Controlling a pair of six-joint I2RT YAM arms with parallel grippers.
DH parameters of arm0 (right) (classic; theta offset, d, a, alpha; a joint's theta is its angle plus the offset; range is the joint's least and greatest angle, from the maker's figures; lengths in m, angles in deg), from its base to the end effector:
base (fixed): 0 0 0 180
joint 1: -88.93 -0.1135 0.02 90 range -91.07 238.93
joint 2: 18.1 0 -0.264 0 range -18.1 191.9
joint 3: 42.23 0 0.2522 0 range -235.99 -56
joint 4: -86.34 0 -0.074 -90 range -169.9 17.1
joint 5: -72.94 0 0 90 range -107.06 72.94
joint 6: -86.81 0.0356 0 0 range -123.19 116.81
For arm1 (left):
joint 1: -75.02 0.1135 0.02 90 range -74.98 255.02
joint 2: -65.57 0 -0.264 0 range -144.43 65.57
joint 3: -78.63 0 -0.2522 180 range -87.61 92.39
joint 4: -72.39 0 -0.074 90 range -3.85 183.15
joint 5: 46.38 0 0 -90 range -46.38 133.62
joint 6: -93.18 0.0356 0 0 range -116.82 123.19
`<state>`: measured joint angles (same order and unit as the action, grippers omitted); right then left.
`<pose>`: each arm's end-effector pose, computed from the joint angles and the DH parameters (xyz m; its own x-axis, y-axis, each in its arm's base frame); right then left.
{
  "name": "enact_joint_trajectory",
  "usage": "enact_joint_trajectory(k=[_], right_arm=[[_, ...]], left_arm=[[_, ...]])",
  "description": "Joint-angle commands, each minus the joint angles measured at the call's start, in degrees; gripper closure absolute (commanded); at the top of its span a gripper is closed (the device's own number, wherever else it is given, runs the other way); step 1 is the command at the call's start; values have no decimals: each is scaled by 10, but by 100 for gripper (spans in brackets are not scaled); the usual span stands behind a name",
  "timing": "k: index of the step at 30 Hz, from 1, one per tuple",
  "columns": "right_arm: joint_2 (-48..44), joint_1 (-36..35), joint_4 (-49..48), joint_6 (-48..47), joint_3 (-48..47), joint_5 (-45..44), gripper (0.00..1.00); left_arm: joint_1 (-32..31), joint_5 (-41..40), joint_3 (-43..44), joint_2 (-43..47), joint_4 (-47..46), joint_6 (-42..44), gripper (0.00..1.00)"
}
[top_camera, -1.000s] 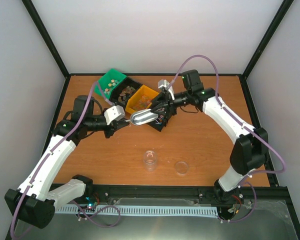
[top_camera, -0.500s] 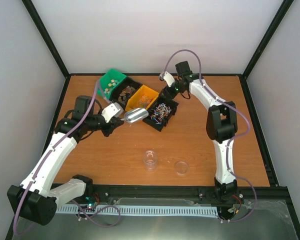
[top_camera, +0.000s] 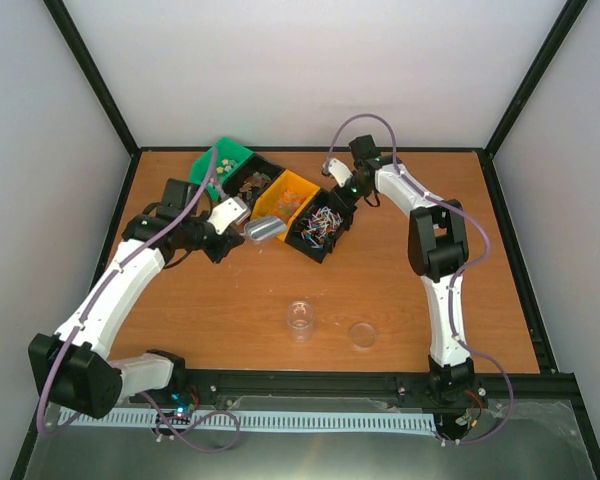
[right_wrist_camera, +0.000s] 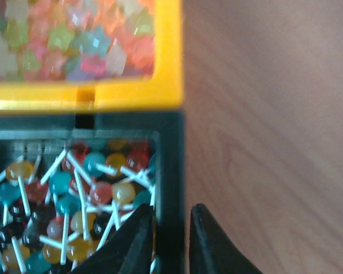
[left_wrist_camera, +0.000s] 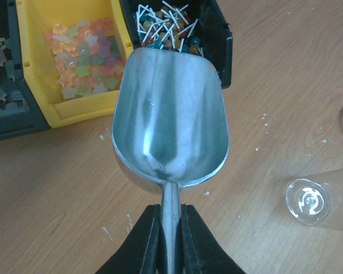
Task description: Pack the candies
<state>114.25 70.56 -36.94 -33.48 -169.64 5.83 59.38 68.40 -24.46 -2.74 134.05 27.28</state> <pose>0.4700 0.1707 0.1929 -0.4864 -0.6511 -0.5826 -0.8233 0.5648 0.0562 0.2229 -0.0779 0.3115 -0.5036 0.5260 -0.6854 0.7591 0.6481 -0.0604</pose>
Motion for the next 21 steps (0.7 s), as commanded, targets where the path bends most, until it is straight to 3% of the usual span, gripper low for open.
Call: enact_joint_trajectory(k=[1, 10, 21], right_arm=[[-41, 1, -22, 35, 62, -3, 81], [-141, -1, -102, 148, 214, -12, 97], [-240, -30, -193, 279, 358, -44, 97]], left_arm=[[-8, -27, 47, -22, 24, -15, 99], [-58, -64, 89, -81, 71, -11, 99], [-124, -160, 219, -214, 189, 7, 99]])
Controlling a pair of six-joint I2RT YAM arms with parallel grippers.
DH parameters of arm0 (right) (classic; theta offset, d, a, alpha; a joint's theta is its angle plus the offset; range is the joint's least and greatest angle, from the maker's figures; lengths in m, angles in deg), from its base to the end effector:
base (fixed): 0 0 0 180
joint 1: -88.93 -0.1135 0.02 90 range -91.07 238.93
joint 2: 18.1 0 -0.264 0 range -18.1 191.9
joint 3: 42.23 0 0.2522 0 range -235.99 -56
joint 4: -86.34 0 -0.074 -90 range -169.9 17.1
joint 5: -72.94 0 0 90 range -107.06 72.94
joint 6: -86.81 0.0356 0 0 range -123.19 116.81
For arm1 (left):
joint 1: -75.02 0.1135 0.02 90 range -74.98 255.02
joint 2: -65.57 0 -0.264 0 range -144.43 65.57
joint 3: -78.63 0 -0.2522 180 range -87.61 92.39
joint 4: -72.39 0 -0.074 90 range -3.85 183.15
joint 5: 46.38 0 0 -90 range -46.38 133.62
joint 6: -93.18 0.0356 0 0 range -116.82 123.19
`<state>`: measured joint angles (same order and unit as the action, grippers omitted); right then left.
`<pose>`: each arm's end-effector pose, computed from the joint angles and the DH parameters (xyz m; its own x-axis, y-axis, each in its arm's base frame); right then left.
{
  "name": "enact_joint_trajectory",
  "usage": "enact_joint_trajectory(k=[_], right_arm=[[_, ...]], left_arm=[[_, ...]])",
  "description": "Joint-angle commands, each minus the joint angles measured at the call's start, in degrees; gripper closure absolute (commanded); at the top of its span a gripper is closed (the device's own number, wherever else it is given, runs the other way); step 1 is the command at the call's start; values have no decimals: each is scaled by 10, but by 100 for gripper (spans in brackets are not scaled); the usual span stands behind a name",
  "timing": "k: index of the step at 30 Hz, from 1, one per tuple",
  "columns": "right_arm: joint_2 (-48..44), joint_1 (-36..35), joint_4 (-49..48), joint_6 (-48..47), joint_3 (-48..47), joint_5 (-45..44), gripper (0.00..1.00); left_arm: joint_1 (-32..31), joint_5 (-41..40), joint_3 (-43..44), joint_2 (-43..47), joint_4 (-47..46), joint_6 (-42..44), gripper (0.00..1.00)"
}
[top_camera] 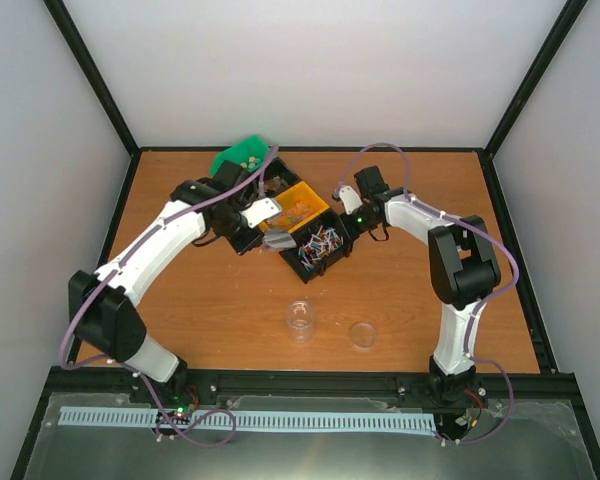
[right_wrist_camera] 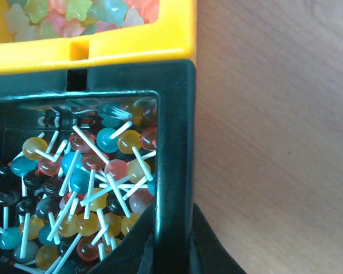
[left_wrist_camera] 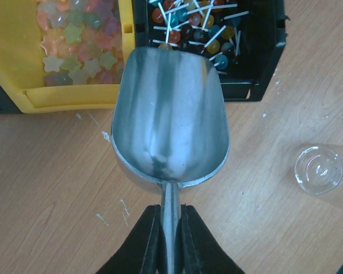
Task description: Pack the candies
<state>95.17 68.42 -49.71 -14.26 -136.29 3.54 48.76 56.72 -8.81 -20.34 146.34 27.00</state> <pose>0.3805 0.1557 0.1773 -0.7286 -0.4645 -0.5034 -0.6283 0.7458 0.2214 0.2597 -0.1371 0.3058 -0.5511 0.7105 -0.4375 0.8001 0.5988 -0.0354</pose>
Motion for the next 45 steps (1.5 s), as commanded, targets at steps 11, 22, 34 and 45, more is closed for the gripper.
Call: enact_joint_trajectory(k=[11, 22, 34, 45], right_arm=[[-106, -33, -163, 156, 129, -32, 97], [-129, -34, -187, 175, 165, -31, 97], [-142, -36, -193, 187, 182, -29, 97], [-140, -39, -189, 193, 181, -40, 97]], left_arm=[[-69, -108, 232, -141, 240, 47, 99], [-104, -141, 282, -180, 277, 47, 99], [-121, -165, 371, -275, 305, 40, 99], [-137, -213, 425, -334, 337, 44, 99]])
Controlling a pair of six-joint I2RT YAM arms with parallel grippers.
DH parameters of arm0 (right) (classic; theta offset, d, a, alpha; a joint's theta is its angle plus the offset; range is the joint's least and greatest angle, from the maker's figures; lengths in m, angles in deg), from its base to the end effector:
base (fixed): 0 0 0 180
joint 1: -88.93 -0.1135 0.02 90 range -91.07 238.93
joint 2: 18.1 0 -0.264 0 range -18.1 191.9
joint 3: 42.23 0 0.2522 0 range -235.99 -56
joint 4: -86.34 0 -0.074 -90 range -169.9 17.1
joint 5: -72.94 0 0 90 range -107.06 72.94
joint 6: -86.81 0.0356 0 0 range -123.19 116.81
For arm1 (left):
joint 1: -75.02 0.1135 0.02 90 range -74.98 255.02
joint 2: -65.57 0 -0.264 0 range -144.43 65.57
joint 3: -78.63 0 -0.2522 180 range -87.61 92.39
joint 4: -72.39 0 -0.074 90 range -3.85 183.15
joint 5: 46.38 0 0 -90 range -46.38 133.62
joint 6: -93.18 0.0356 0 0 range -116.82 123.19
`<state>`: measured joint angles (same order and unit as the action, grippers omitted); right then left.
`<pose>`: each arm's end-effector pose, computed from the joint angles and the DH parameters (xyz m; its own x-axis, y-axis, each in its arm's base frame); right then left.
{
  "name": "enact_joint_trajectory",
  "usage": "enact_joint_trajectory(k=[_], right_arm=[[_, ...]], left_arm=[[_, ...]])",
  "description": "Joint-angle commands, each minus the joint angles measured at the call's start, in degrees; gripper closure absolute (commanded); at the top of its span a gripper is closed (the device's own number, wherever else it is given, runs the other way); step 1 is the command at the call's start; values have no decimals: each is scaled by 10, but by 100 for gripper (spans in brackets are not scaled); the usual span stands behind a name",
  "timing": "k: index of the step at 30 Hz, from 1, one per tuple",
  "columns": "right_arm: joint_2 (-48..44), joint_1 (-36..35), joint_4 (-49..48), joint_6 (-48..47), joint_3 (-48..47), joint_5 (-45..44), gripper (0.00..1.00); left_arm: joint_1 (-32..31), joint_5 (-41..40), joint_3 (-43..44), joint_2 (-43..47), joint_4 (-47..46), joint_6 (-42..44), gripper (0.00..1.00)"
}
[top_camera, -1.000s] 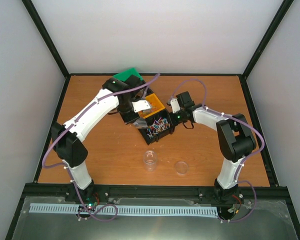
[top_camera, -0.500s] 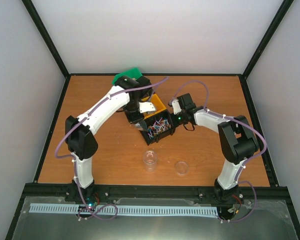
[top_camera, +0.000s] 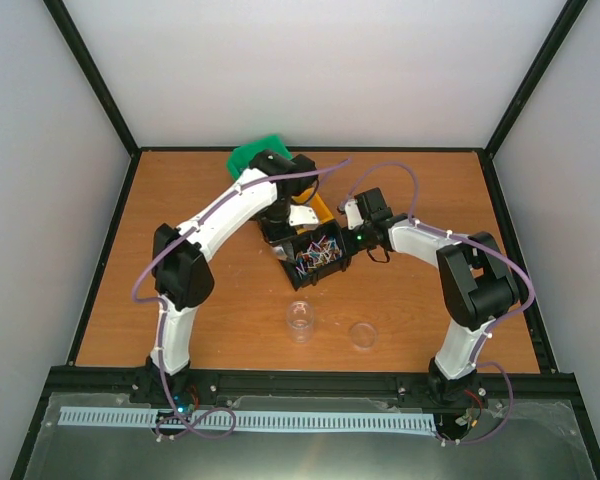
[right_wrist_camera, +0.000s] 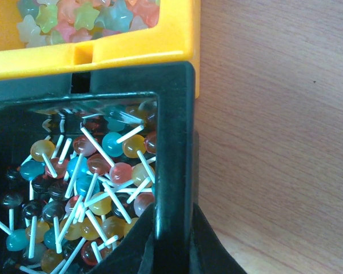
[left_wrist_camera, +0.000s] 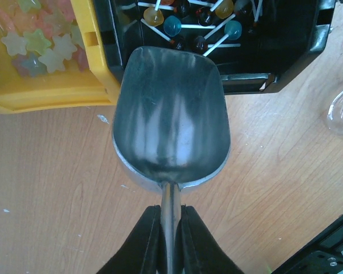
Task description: Pack the candies
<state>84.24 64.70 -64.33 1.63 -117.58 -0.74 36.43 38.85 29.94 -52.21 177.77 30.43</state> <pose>0.3252 0.1573 0.1669 -0.8012 -0.2721 -0.5329 -0.4703 0.8370 0.2796 0.3025 -0.2376 0.2967 -0.4090 0.9101 0.0668 0.9122 0.4055 0.0591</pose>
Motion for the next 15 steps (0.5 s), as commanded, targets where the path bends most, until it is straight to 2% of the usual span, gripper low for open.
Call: enact_joint_trajectory(k=[1, 9, 12, 15], right_arm=[[-30, -2, -43, 34, -6, 3, 97], [-30, -5, -42, 32, -5, 2, 97], [-33, -5, -44, 30, 1, 1, 97], [-33, -4, -46, 28, 4, 8, 97]], left_arm=[[-19, -41, 36, -20, 23, 12, 99], [-27, -58, 0, -49, 18, 16, 99], [-26, -28, -38, -35, -22, 9, 99], [-21, -12, -125, 3, -103, 7, 99]])
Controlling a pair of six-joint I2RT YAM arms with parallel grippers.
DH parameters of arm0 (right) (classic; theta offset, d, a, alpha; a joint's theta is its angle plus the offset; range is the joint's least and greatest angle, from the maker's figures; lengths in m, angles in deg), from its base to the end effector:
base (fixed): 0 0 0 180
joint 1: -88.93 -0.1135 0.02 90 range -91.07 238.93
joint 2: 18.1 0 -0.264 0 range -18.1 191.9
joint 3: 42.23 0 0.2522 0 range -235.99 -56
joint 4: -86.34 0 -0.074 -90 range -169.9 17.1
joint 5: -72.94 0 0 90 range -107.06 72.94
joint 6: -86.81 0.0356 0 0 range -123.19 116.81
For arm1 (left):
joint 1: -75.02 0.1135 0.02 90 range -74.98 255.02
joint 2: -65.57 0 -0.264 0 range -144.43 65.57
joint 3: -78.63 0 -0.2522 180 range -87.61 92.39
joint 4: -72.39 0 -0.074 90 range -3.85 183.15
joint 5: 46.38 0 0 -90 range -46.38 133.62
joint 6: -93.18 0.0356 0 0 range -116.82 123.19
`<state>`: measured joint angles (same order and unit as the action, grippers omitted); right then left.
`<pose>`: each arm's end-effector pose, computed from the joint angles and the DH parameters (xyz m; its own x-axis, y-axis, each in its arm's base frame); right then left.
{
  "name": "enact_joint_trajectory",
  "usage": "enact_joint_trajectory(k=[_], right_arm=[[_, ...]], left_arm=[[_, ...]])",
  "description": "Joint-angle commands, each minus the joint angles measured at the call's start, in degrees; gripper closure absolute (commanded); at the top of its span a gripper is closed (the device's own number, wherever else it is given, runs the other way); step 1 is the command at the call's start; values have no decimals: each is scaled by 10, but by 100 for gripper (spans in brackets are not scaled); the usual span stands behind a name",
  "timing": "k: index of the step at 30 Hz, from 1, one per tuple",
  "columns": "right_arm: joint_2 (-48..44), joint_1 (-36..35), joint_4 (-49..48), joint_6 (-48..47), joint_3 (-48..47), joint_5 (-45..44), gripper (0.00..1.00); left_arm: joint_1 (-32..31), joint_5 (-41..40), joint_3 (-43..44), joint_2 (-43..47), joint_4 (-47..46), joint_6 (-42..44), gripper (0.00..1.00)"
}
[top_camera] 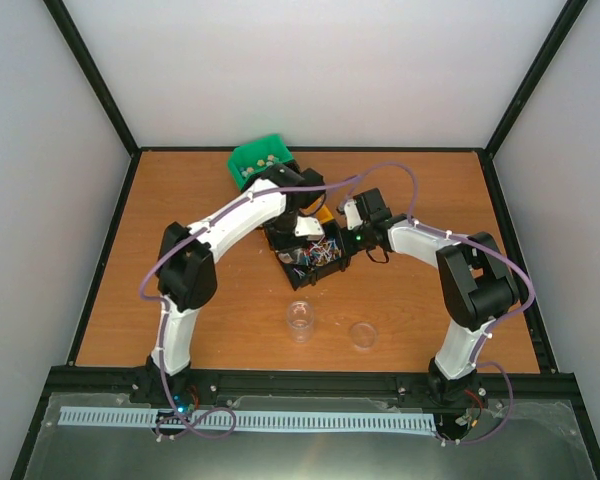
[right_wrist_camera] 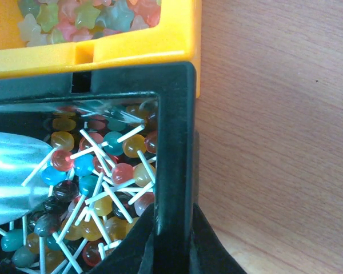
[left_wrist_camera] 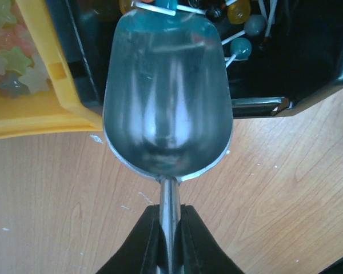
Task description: Pack the candies
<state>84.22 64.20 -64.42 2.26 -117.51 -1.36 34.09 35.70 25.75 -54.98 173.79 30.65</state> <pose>0.3239 0.1598 0.1667 -0.8033 -0.2693 -0.5312 -0.4650 0.8409 0.2768 0.3020 -0.2554 0.2608 -0.3646 0.9209 0.1380 0.9308 0.3561 0.0830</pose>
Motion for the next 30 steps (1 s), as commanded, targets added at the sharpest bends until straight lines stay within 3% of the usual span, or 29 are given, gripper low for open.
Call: enact_joint_trajectory(k=[1, 6, 12, 25, 30], right_arm=[[-33, 0, -45, 20, 4, 17, 97], [-32, 0, -48, 14, 6, 35, 97], [-37, 1, -55, 6, 12, 57, 97], [-56, 0, -81, 1, 39, 117, 97], [-66, 2, -81, 1, 45, 132, 97]], left_arm=[[5, 32, -117, 48, -91, 9, 99], [31, 112, -265, 119, -230, 12, 99], [42, 173, -375, 157, -365, 23, 99], [54, 264, -463, 149, -593, -56, 99], [64, 336, -525, 191, -724, -78, 99]])
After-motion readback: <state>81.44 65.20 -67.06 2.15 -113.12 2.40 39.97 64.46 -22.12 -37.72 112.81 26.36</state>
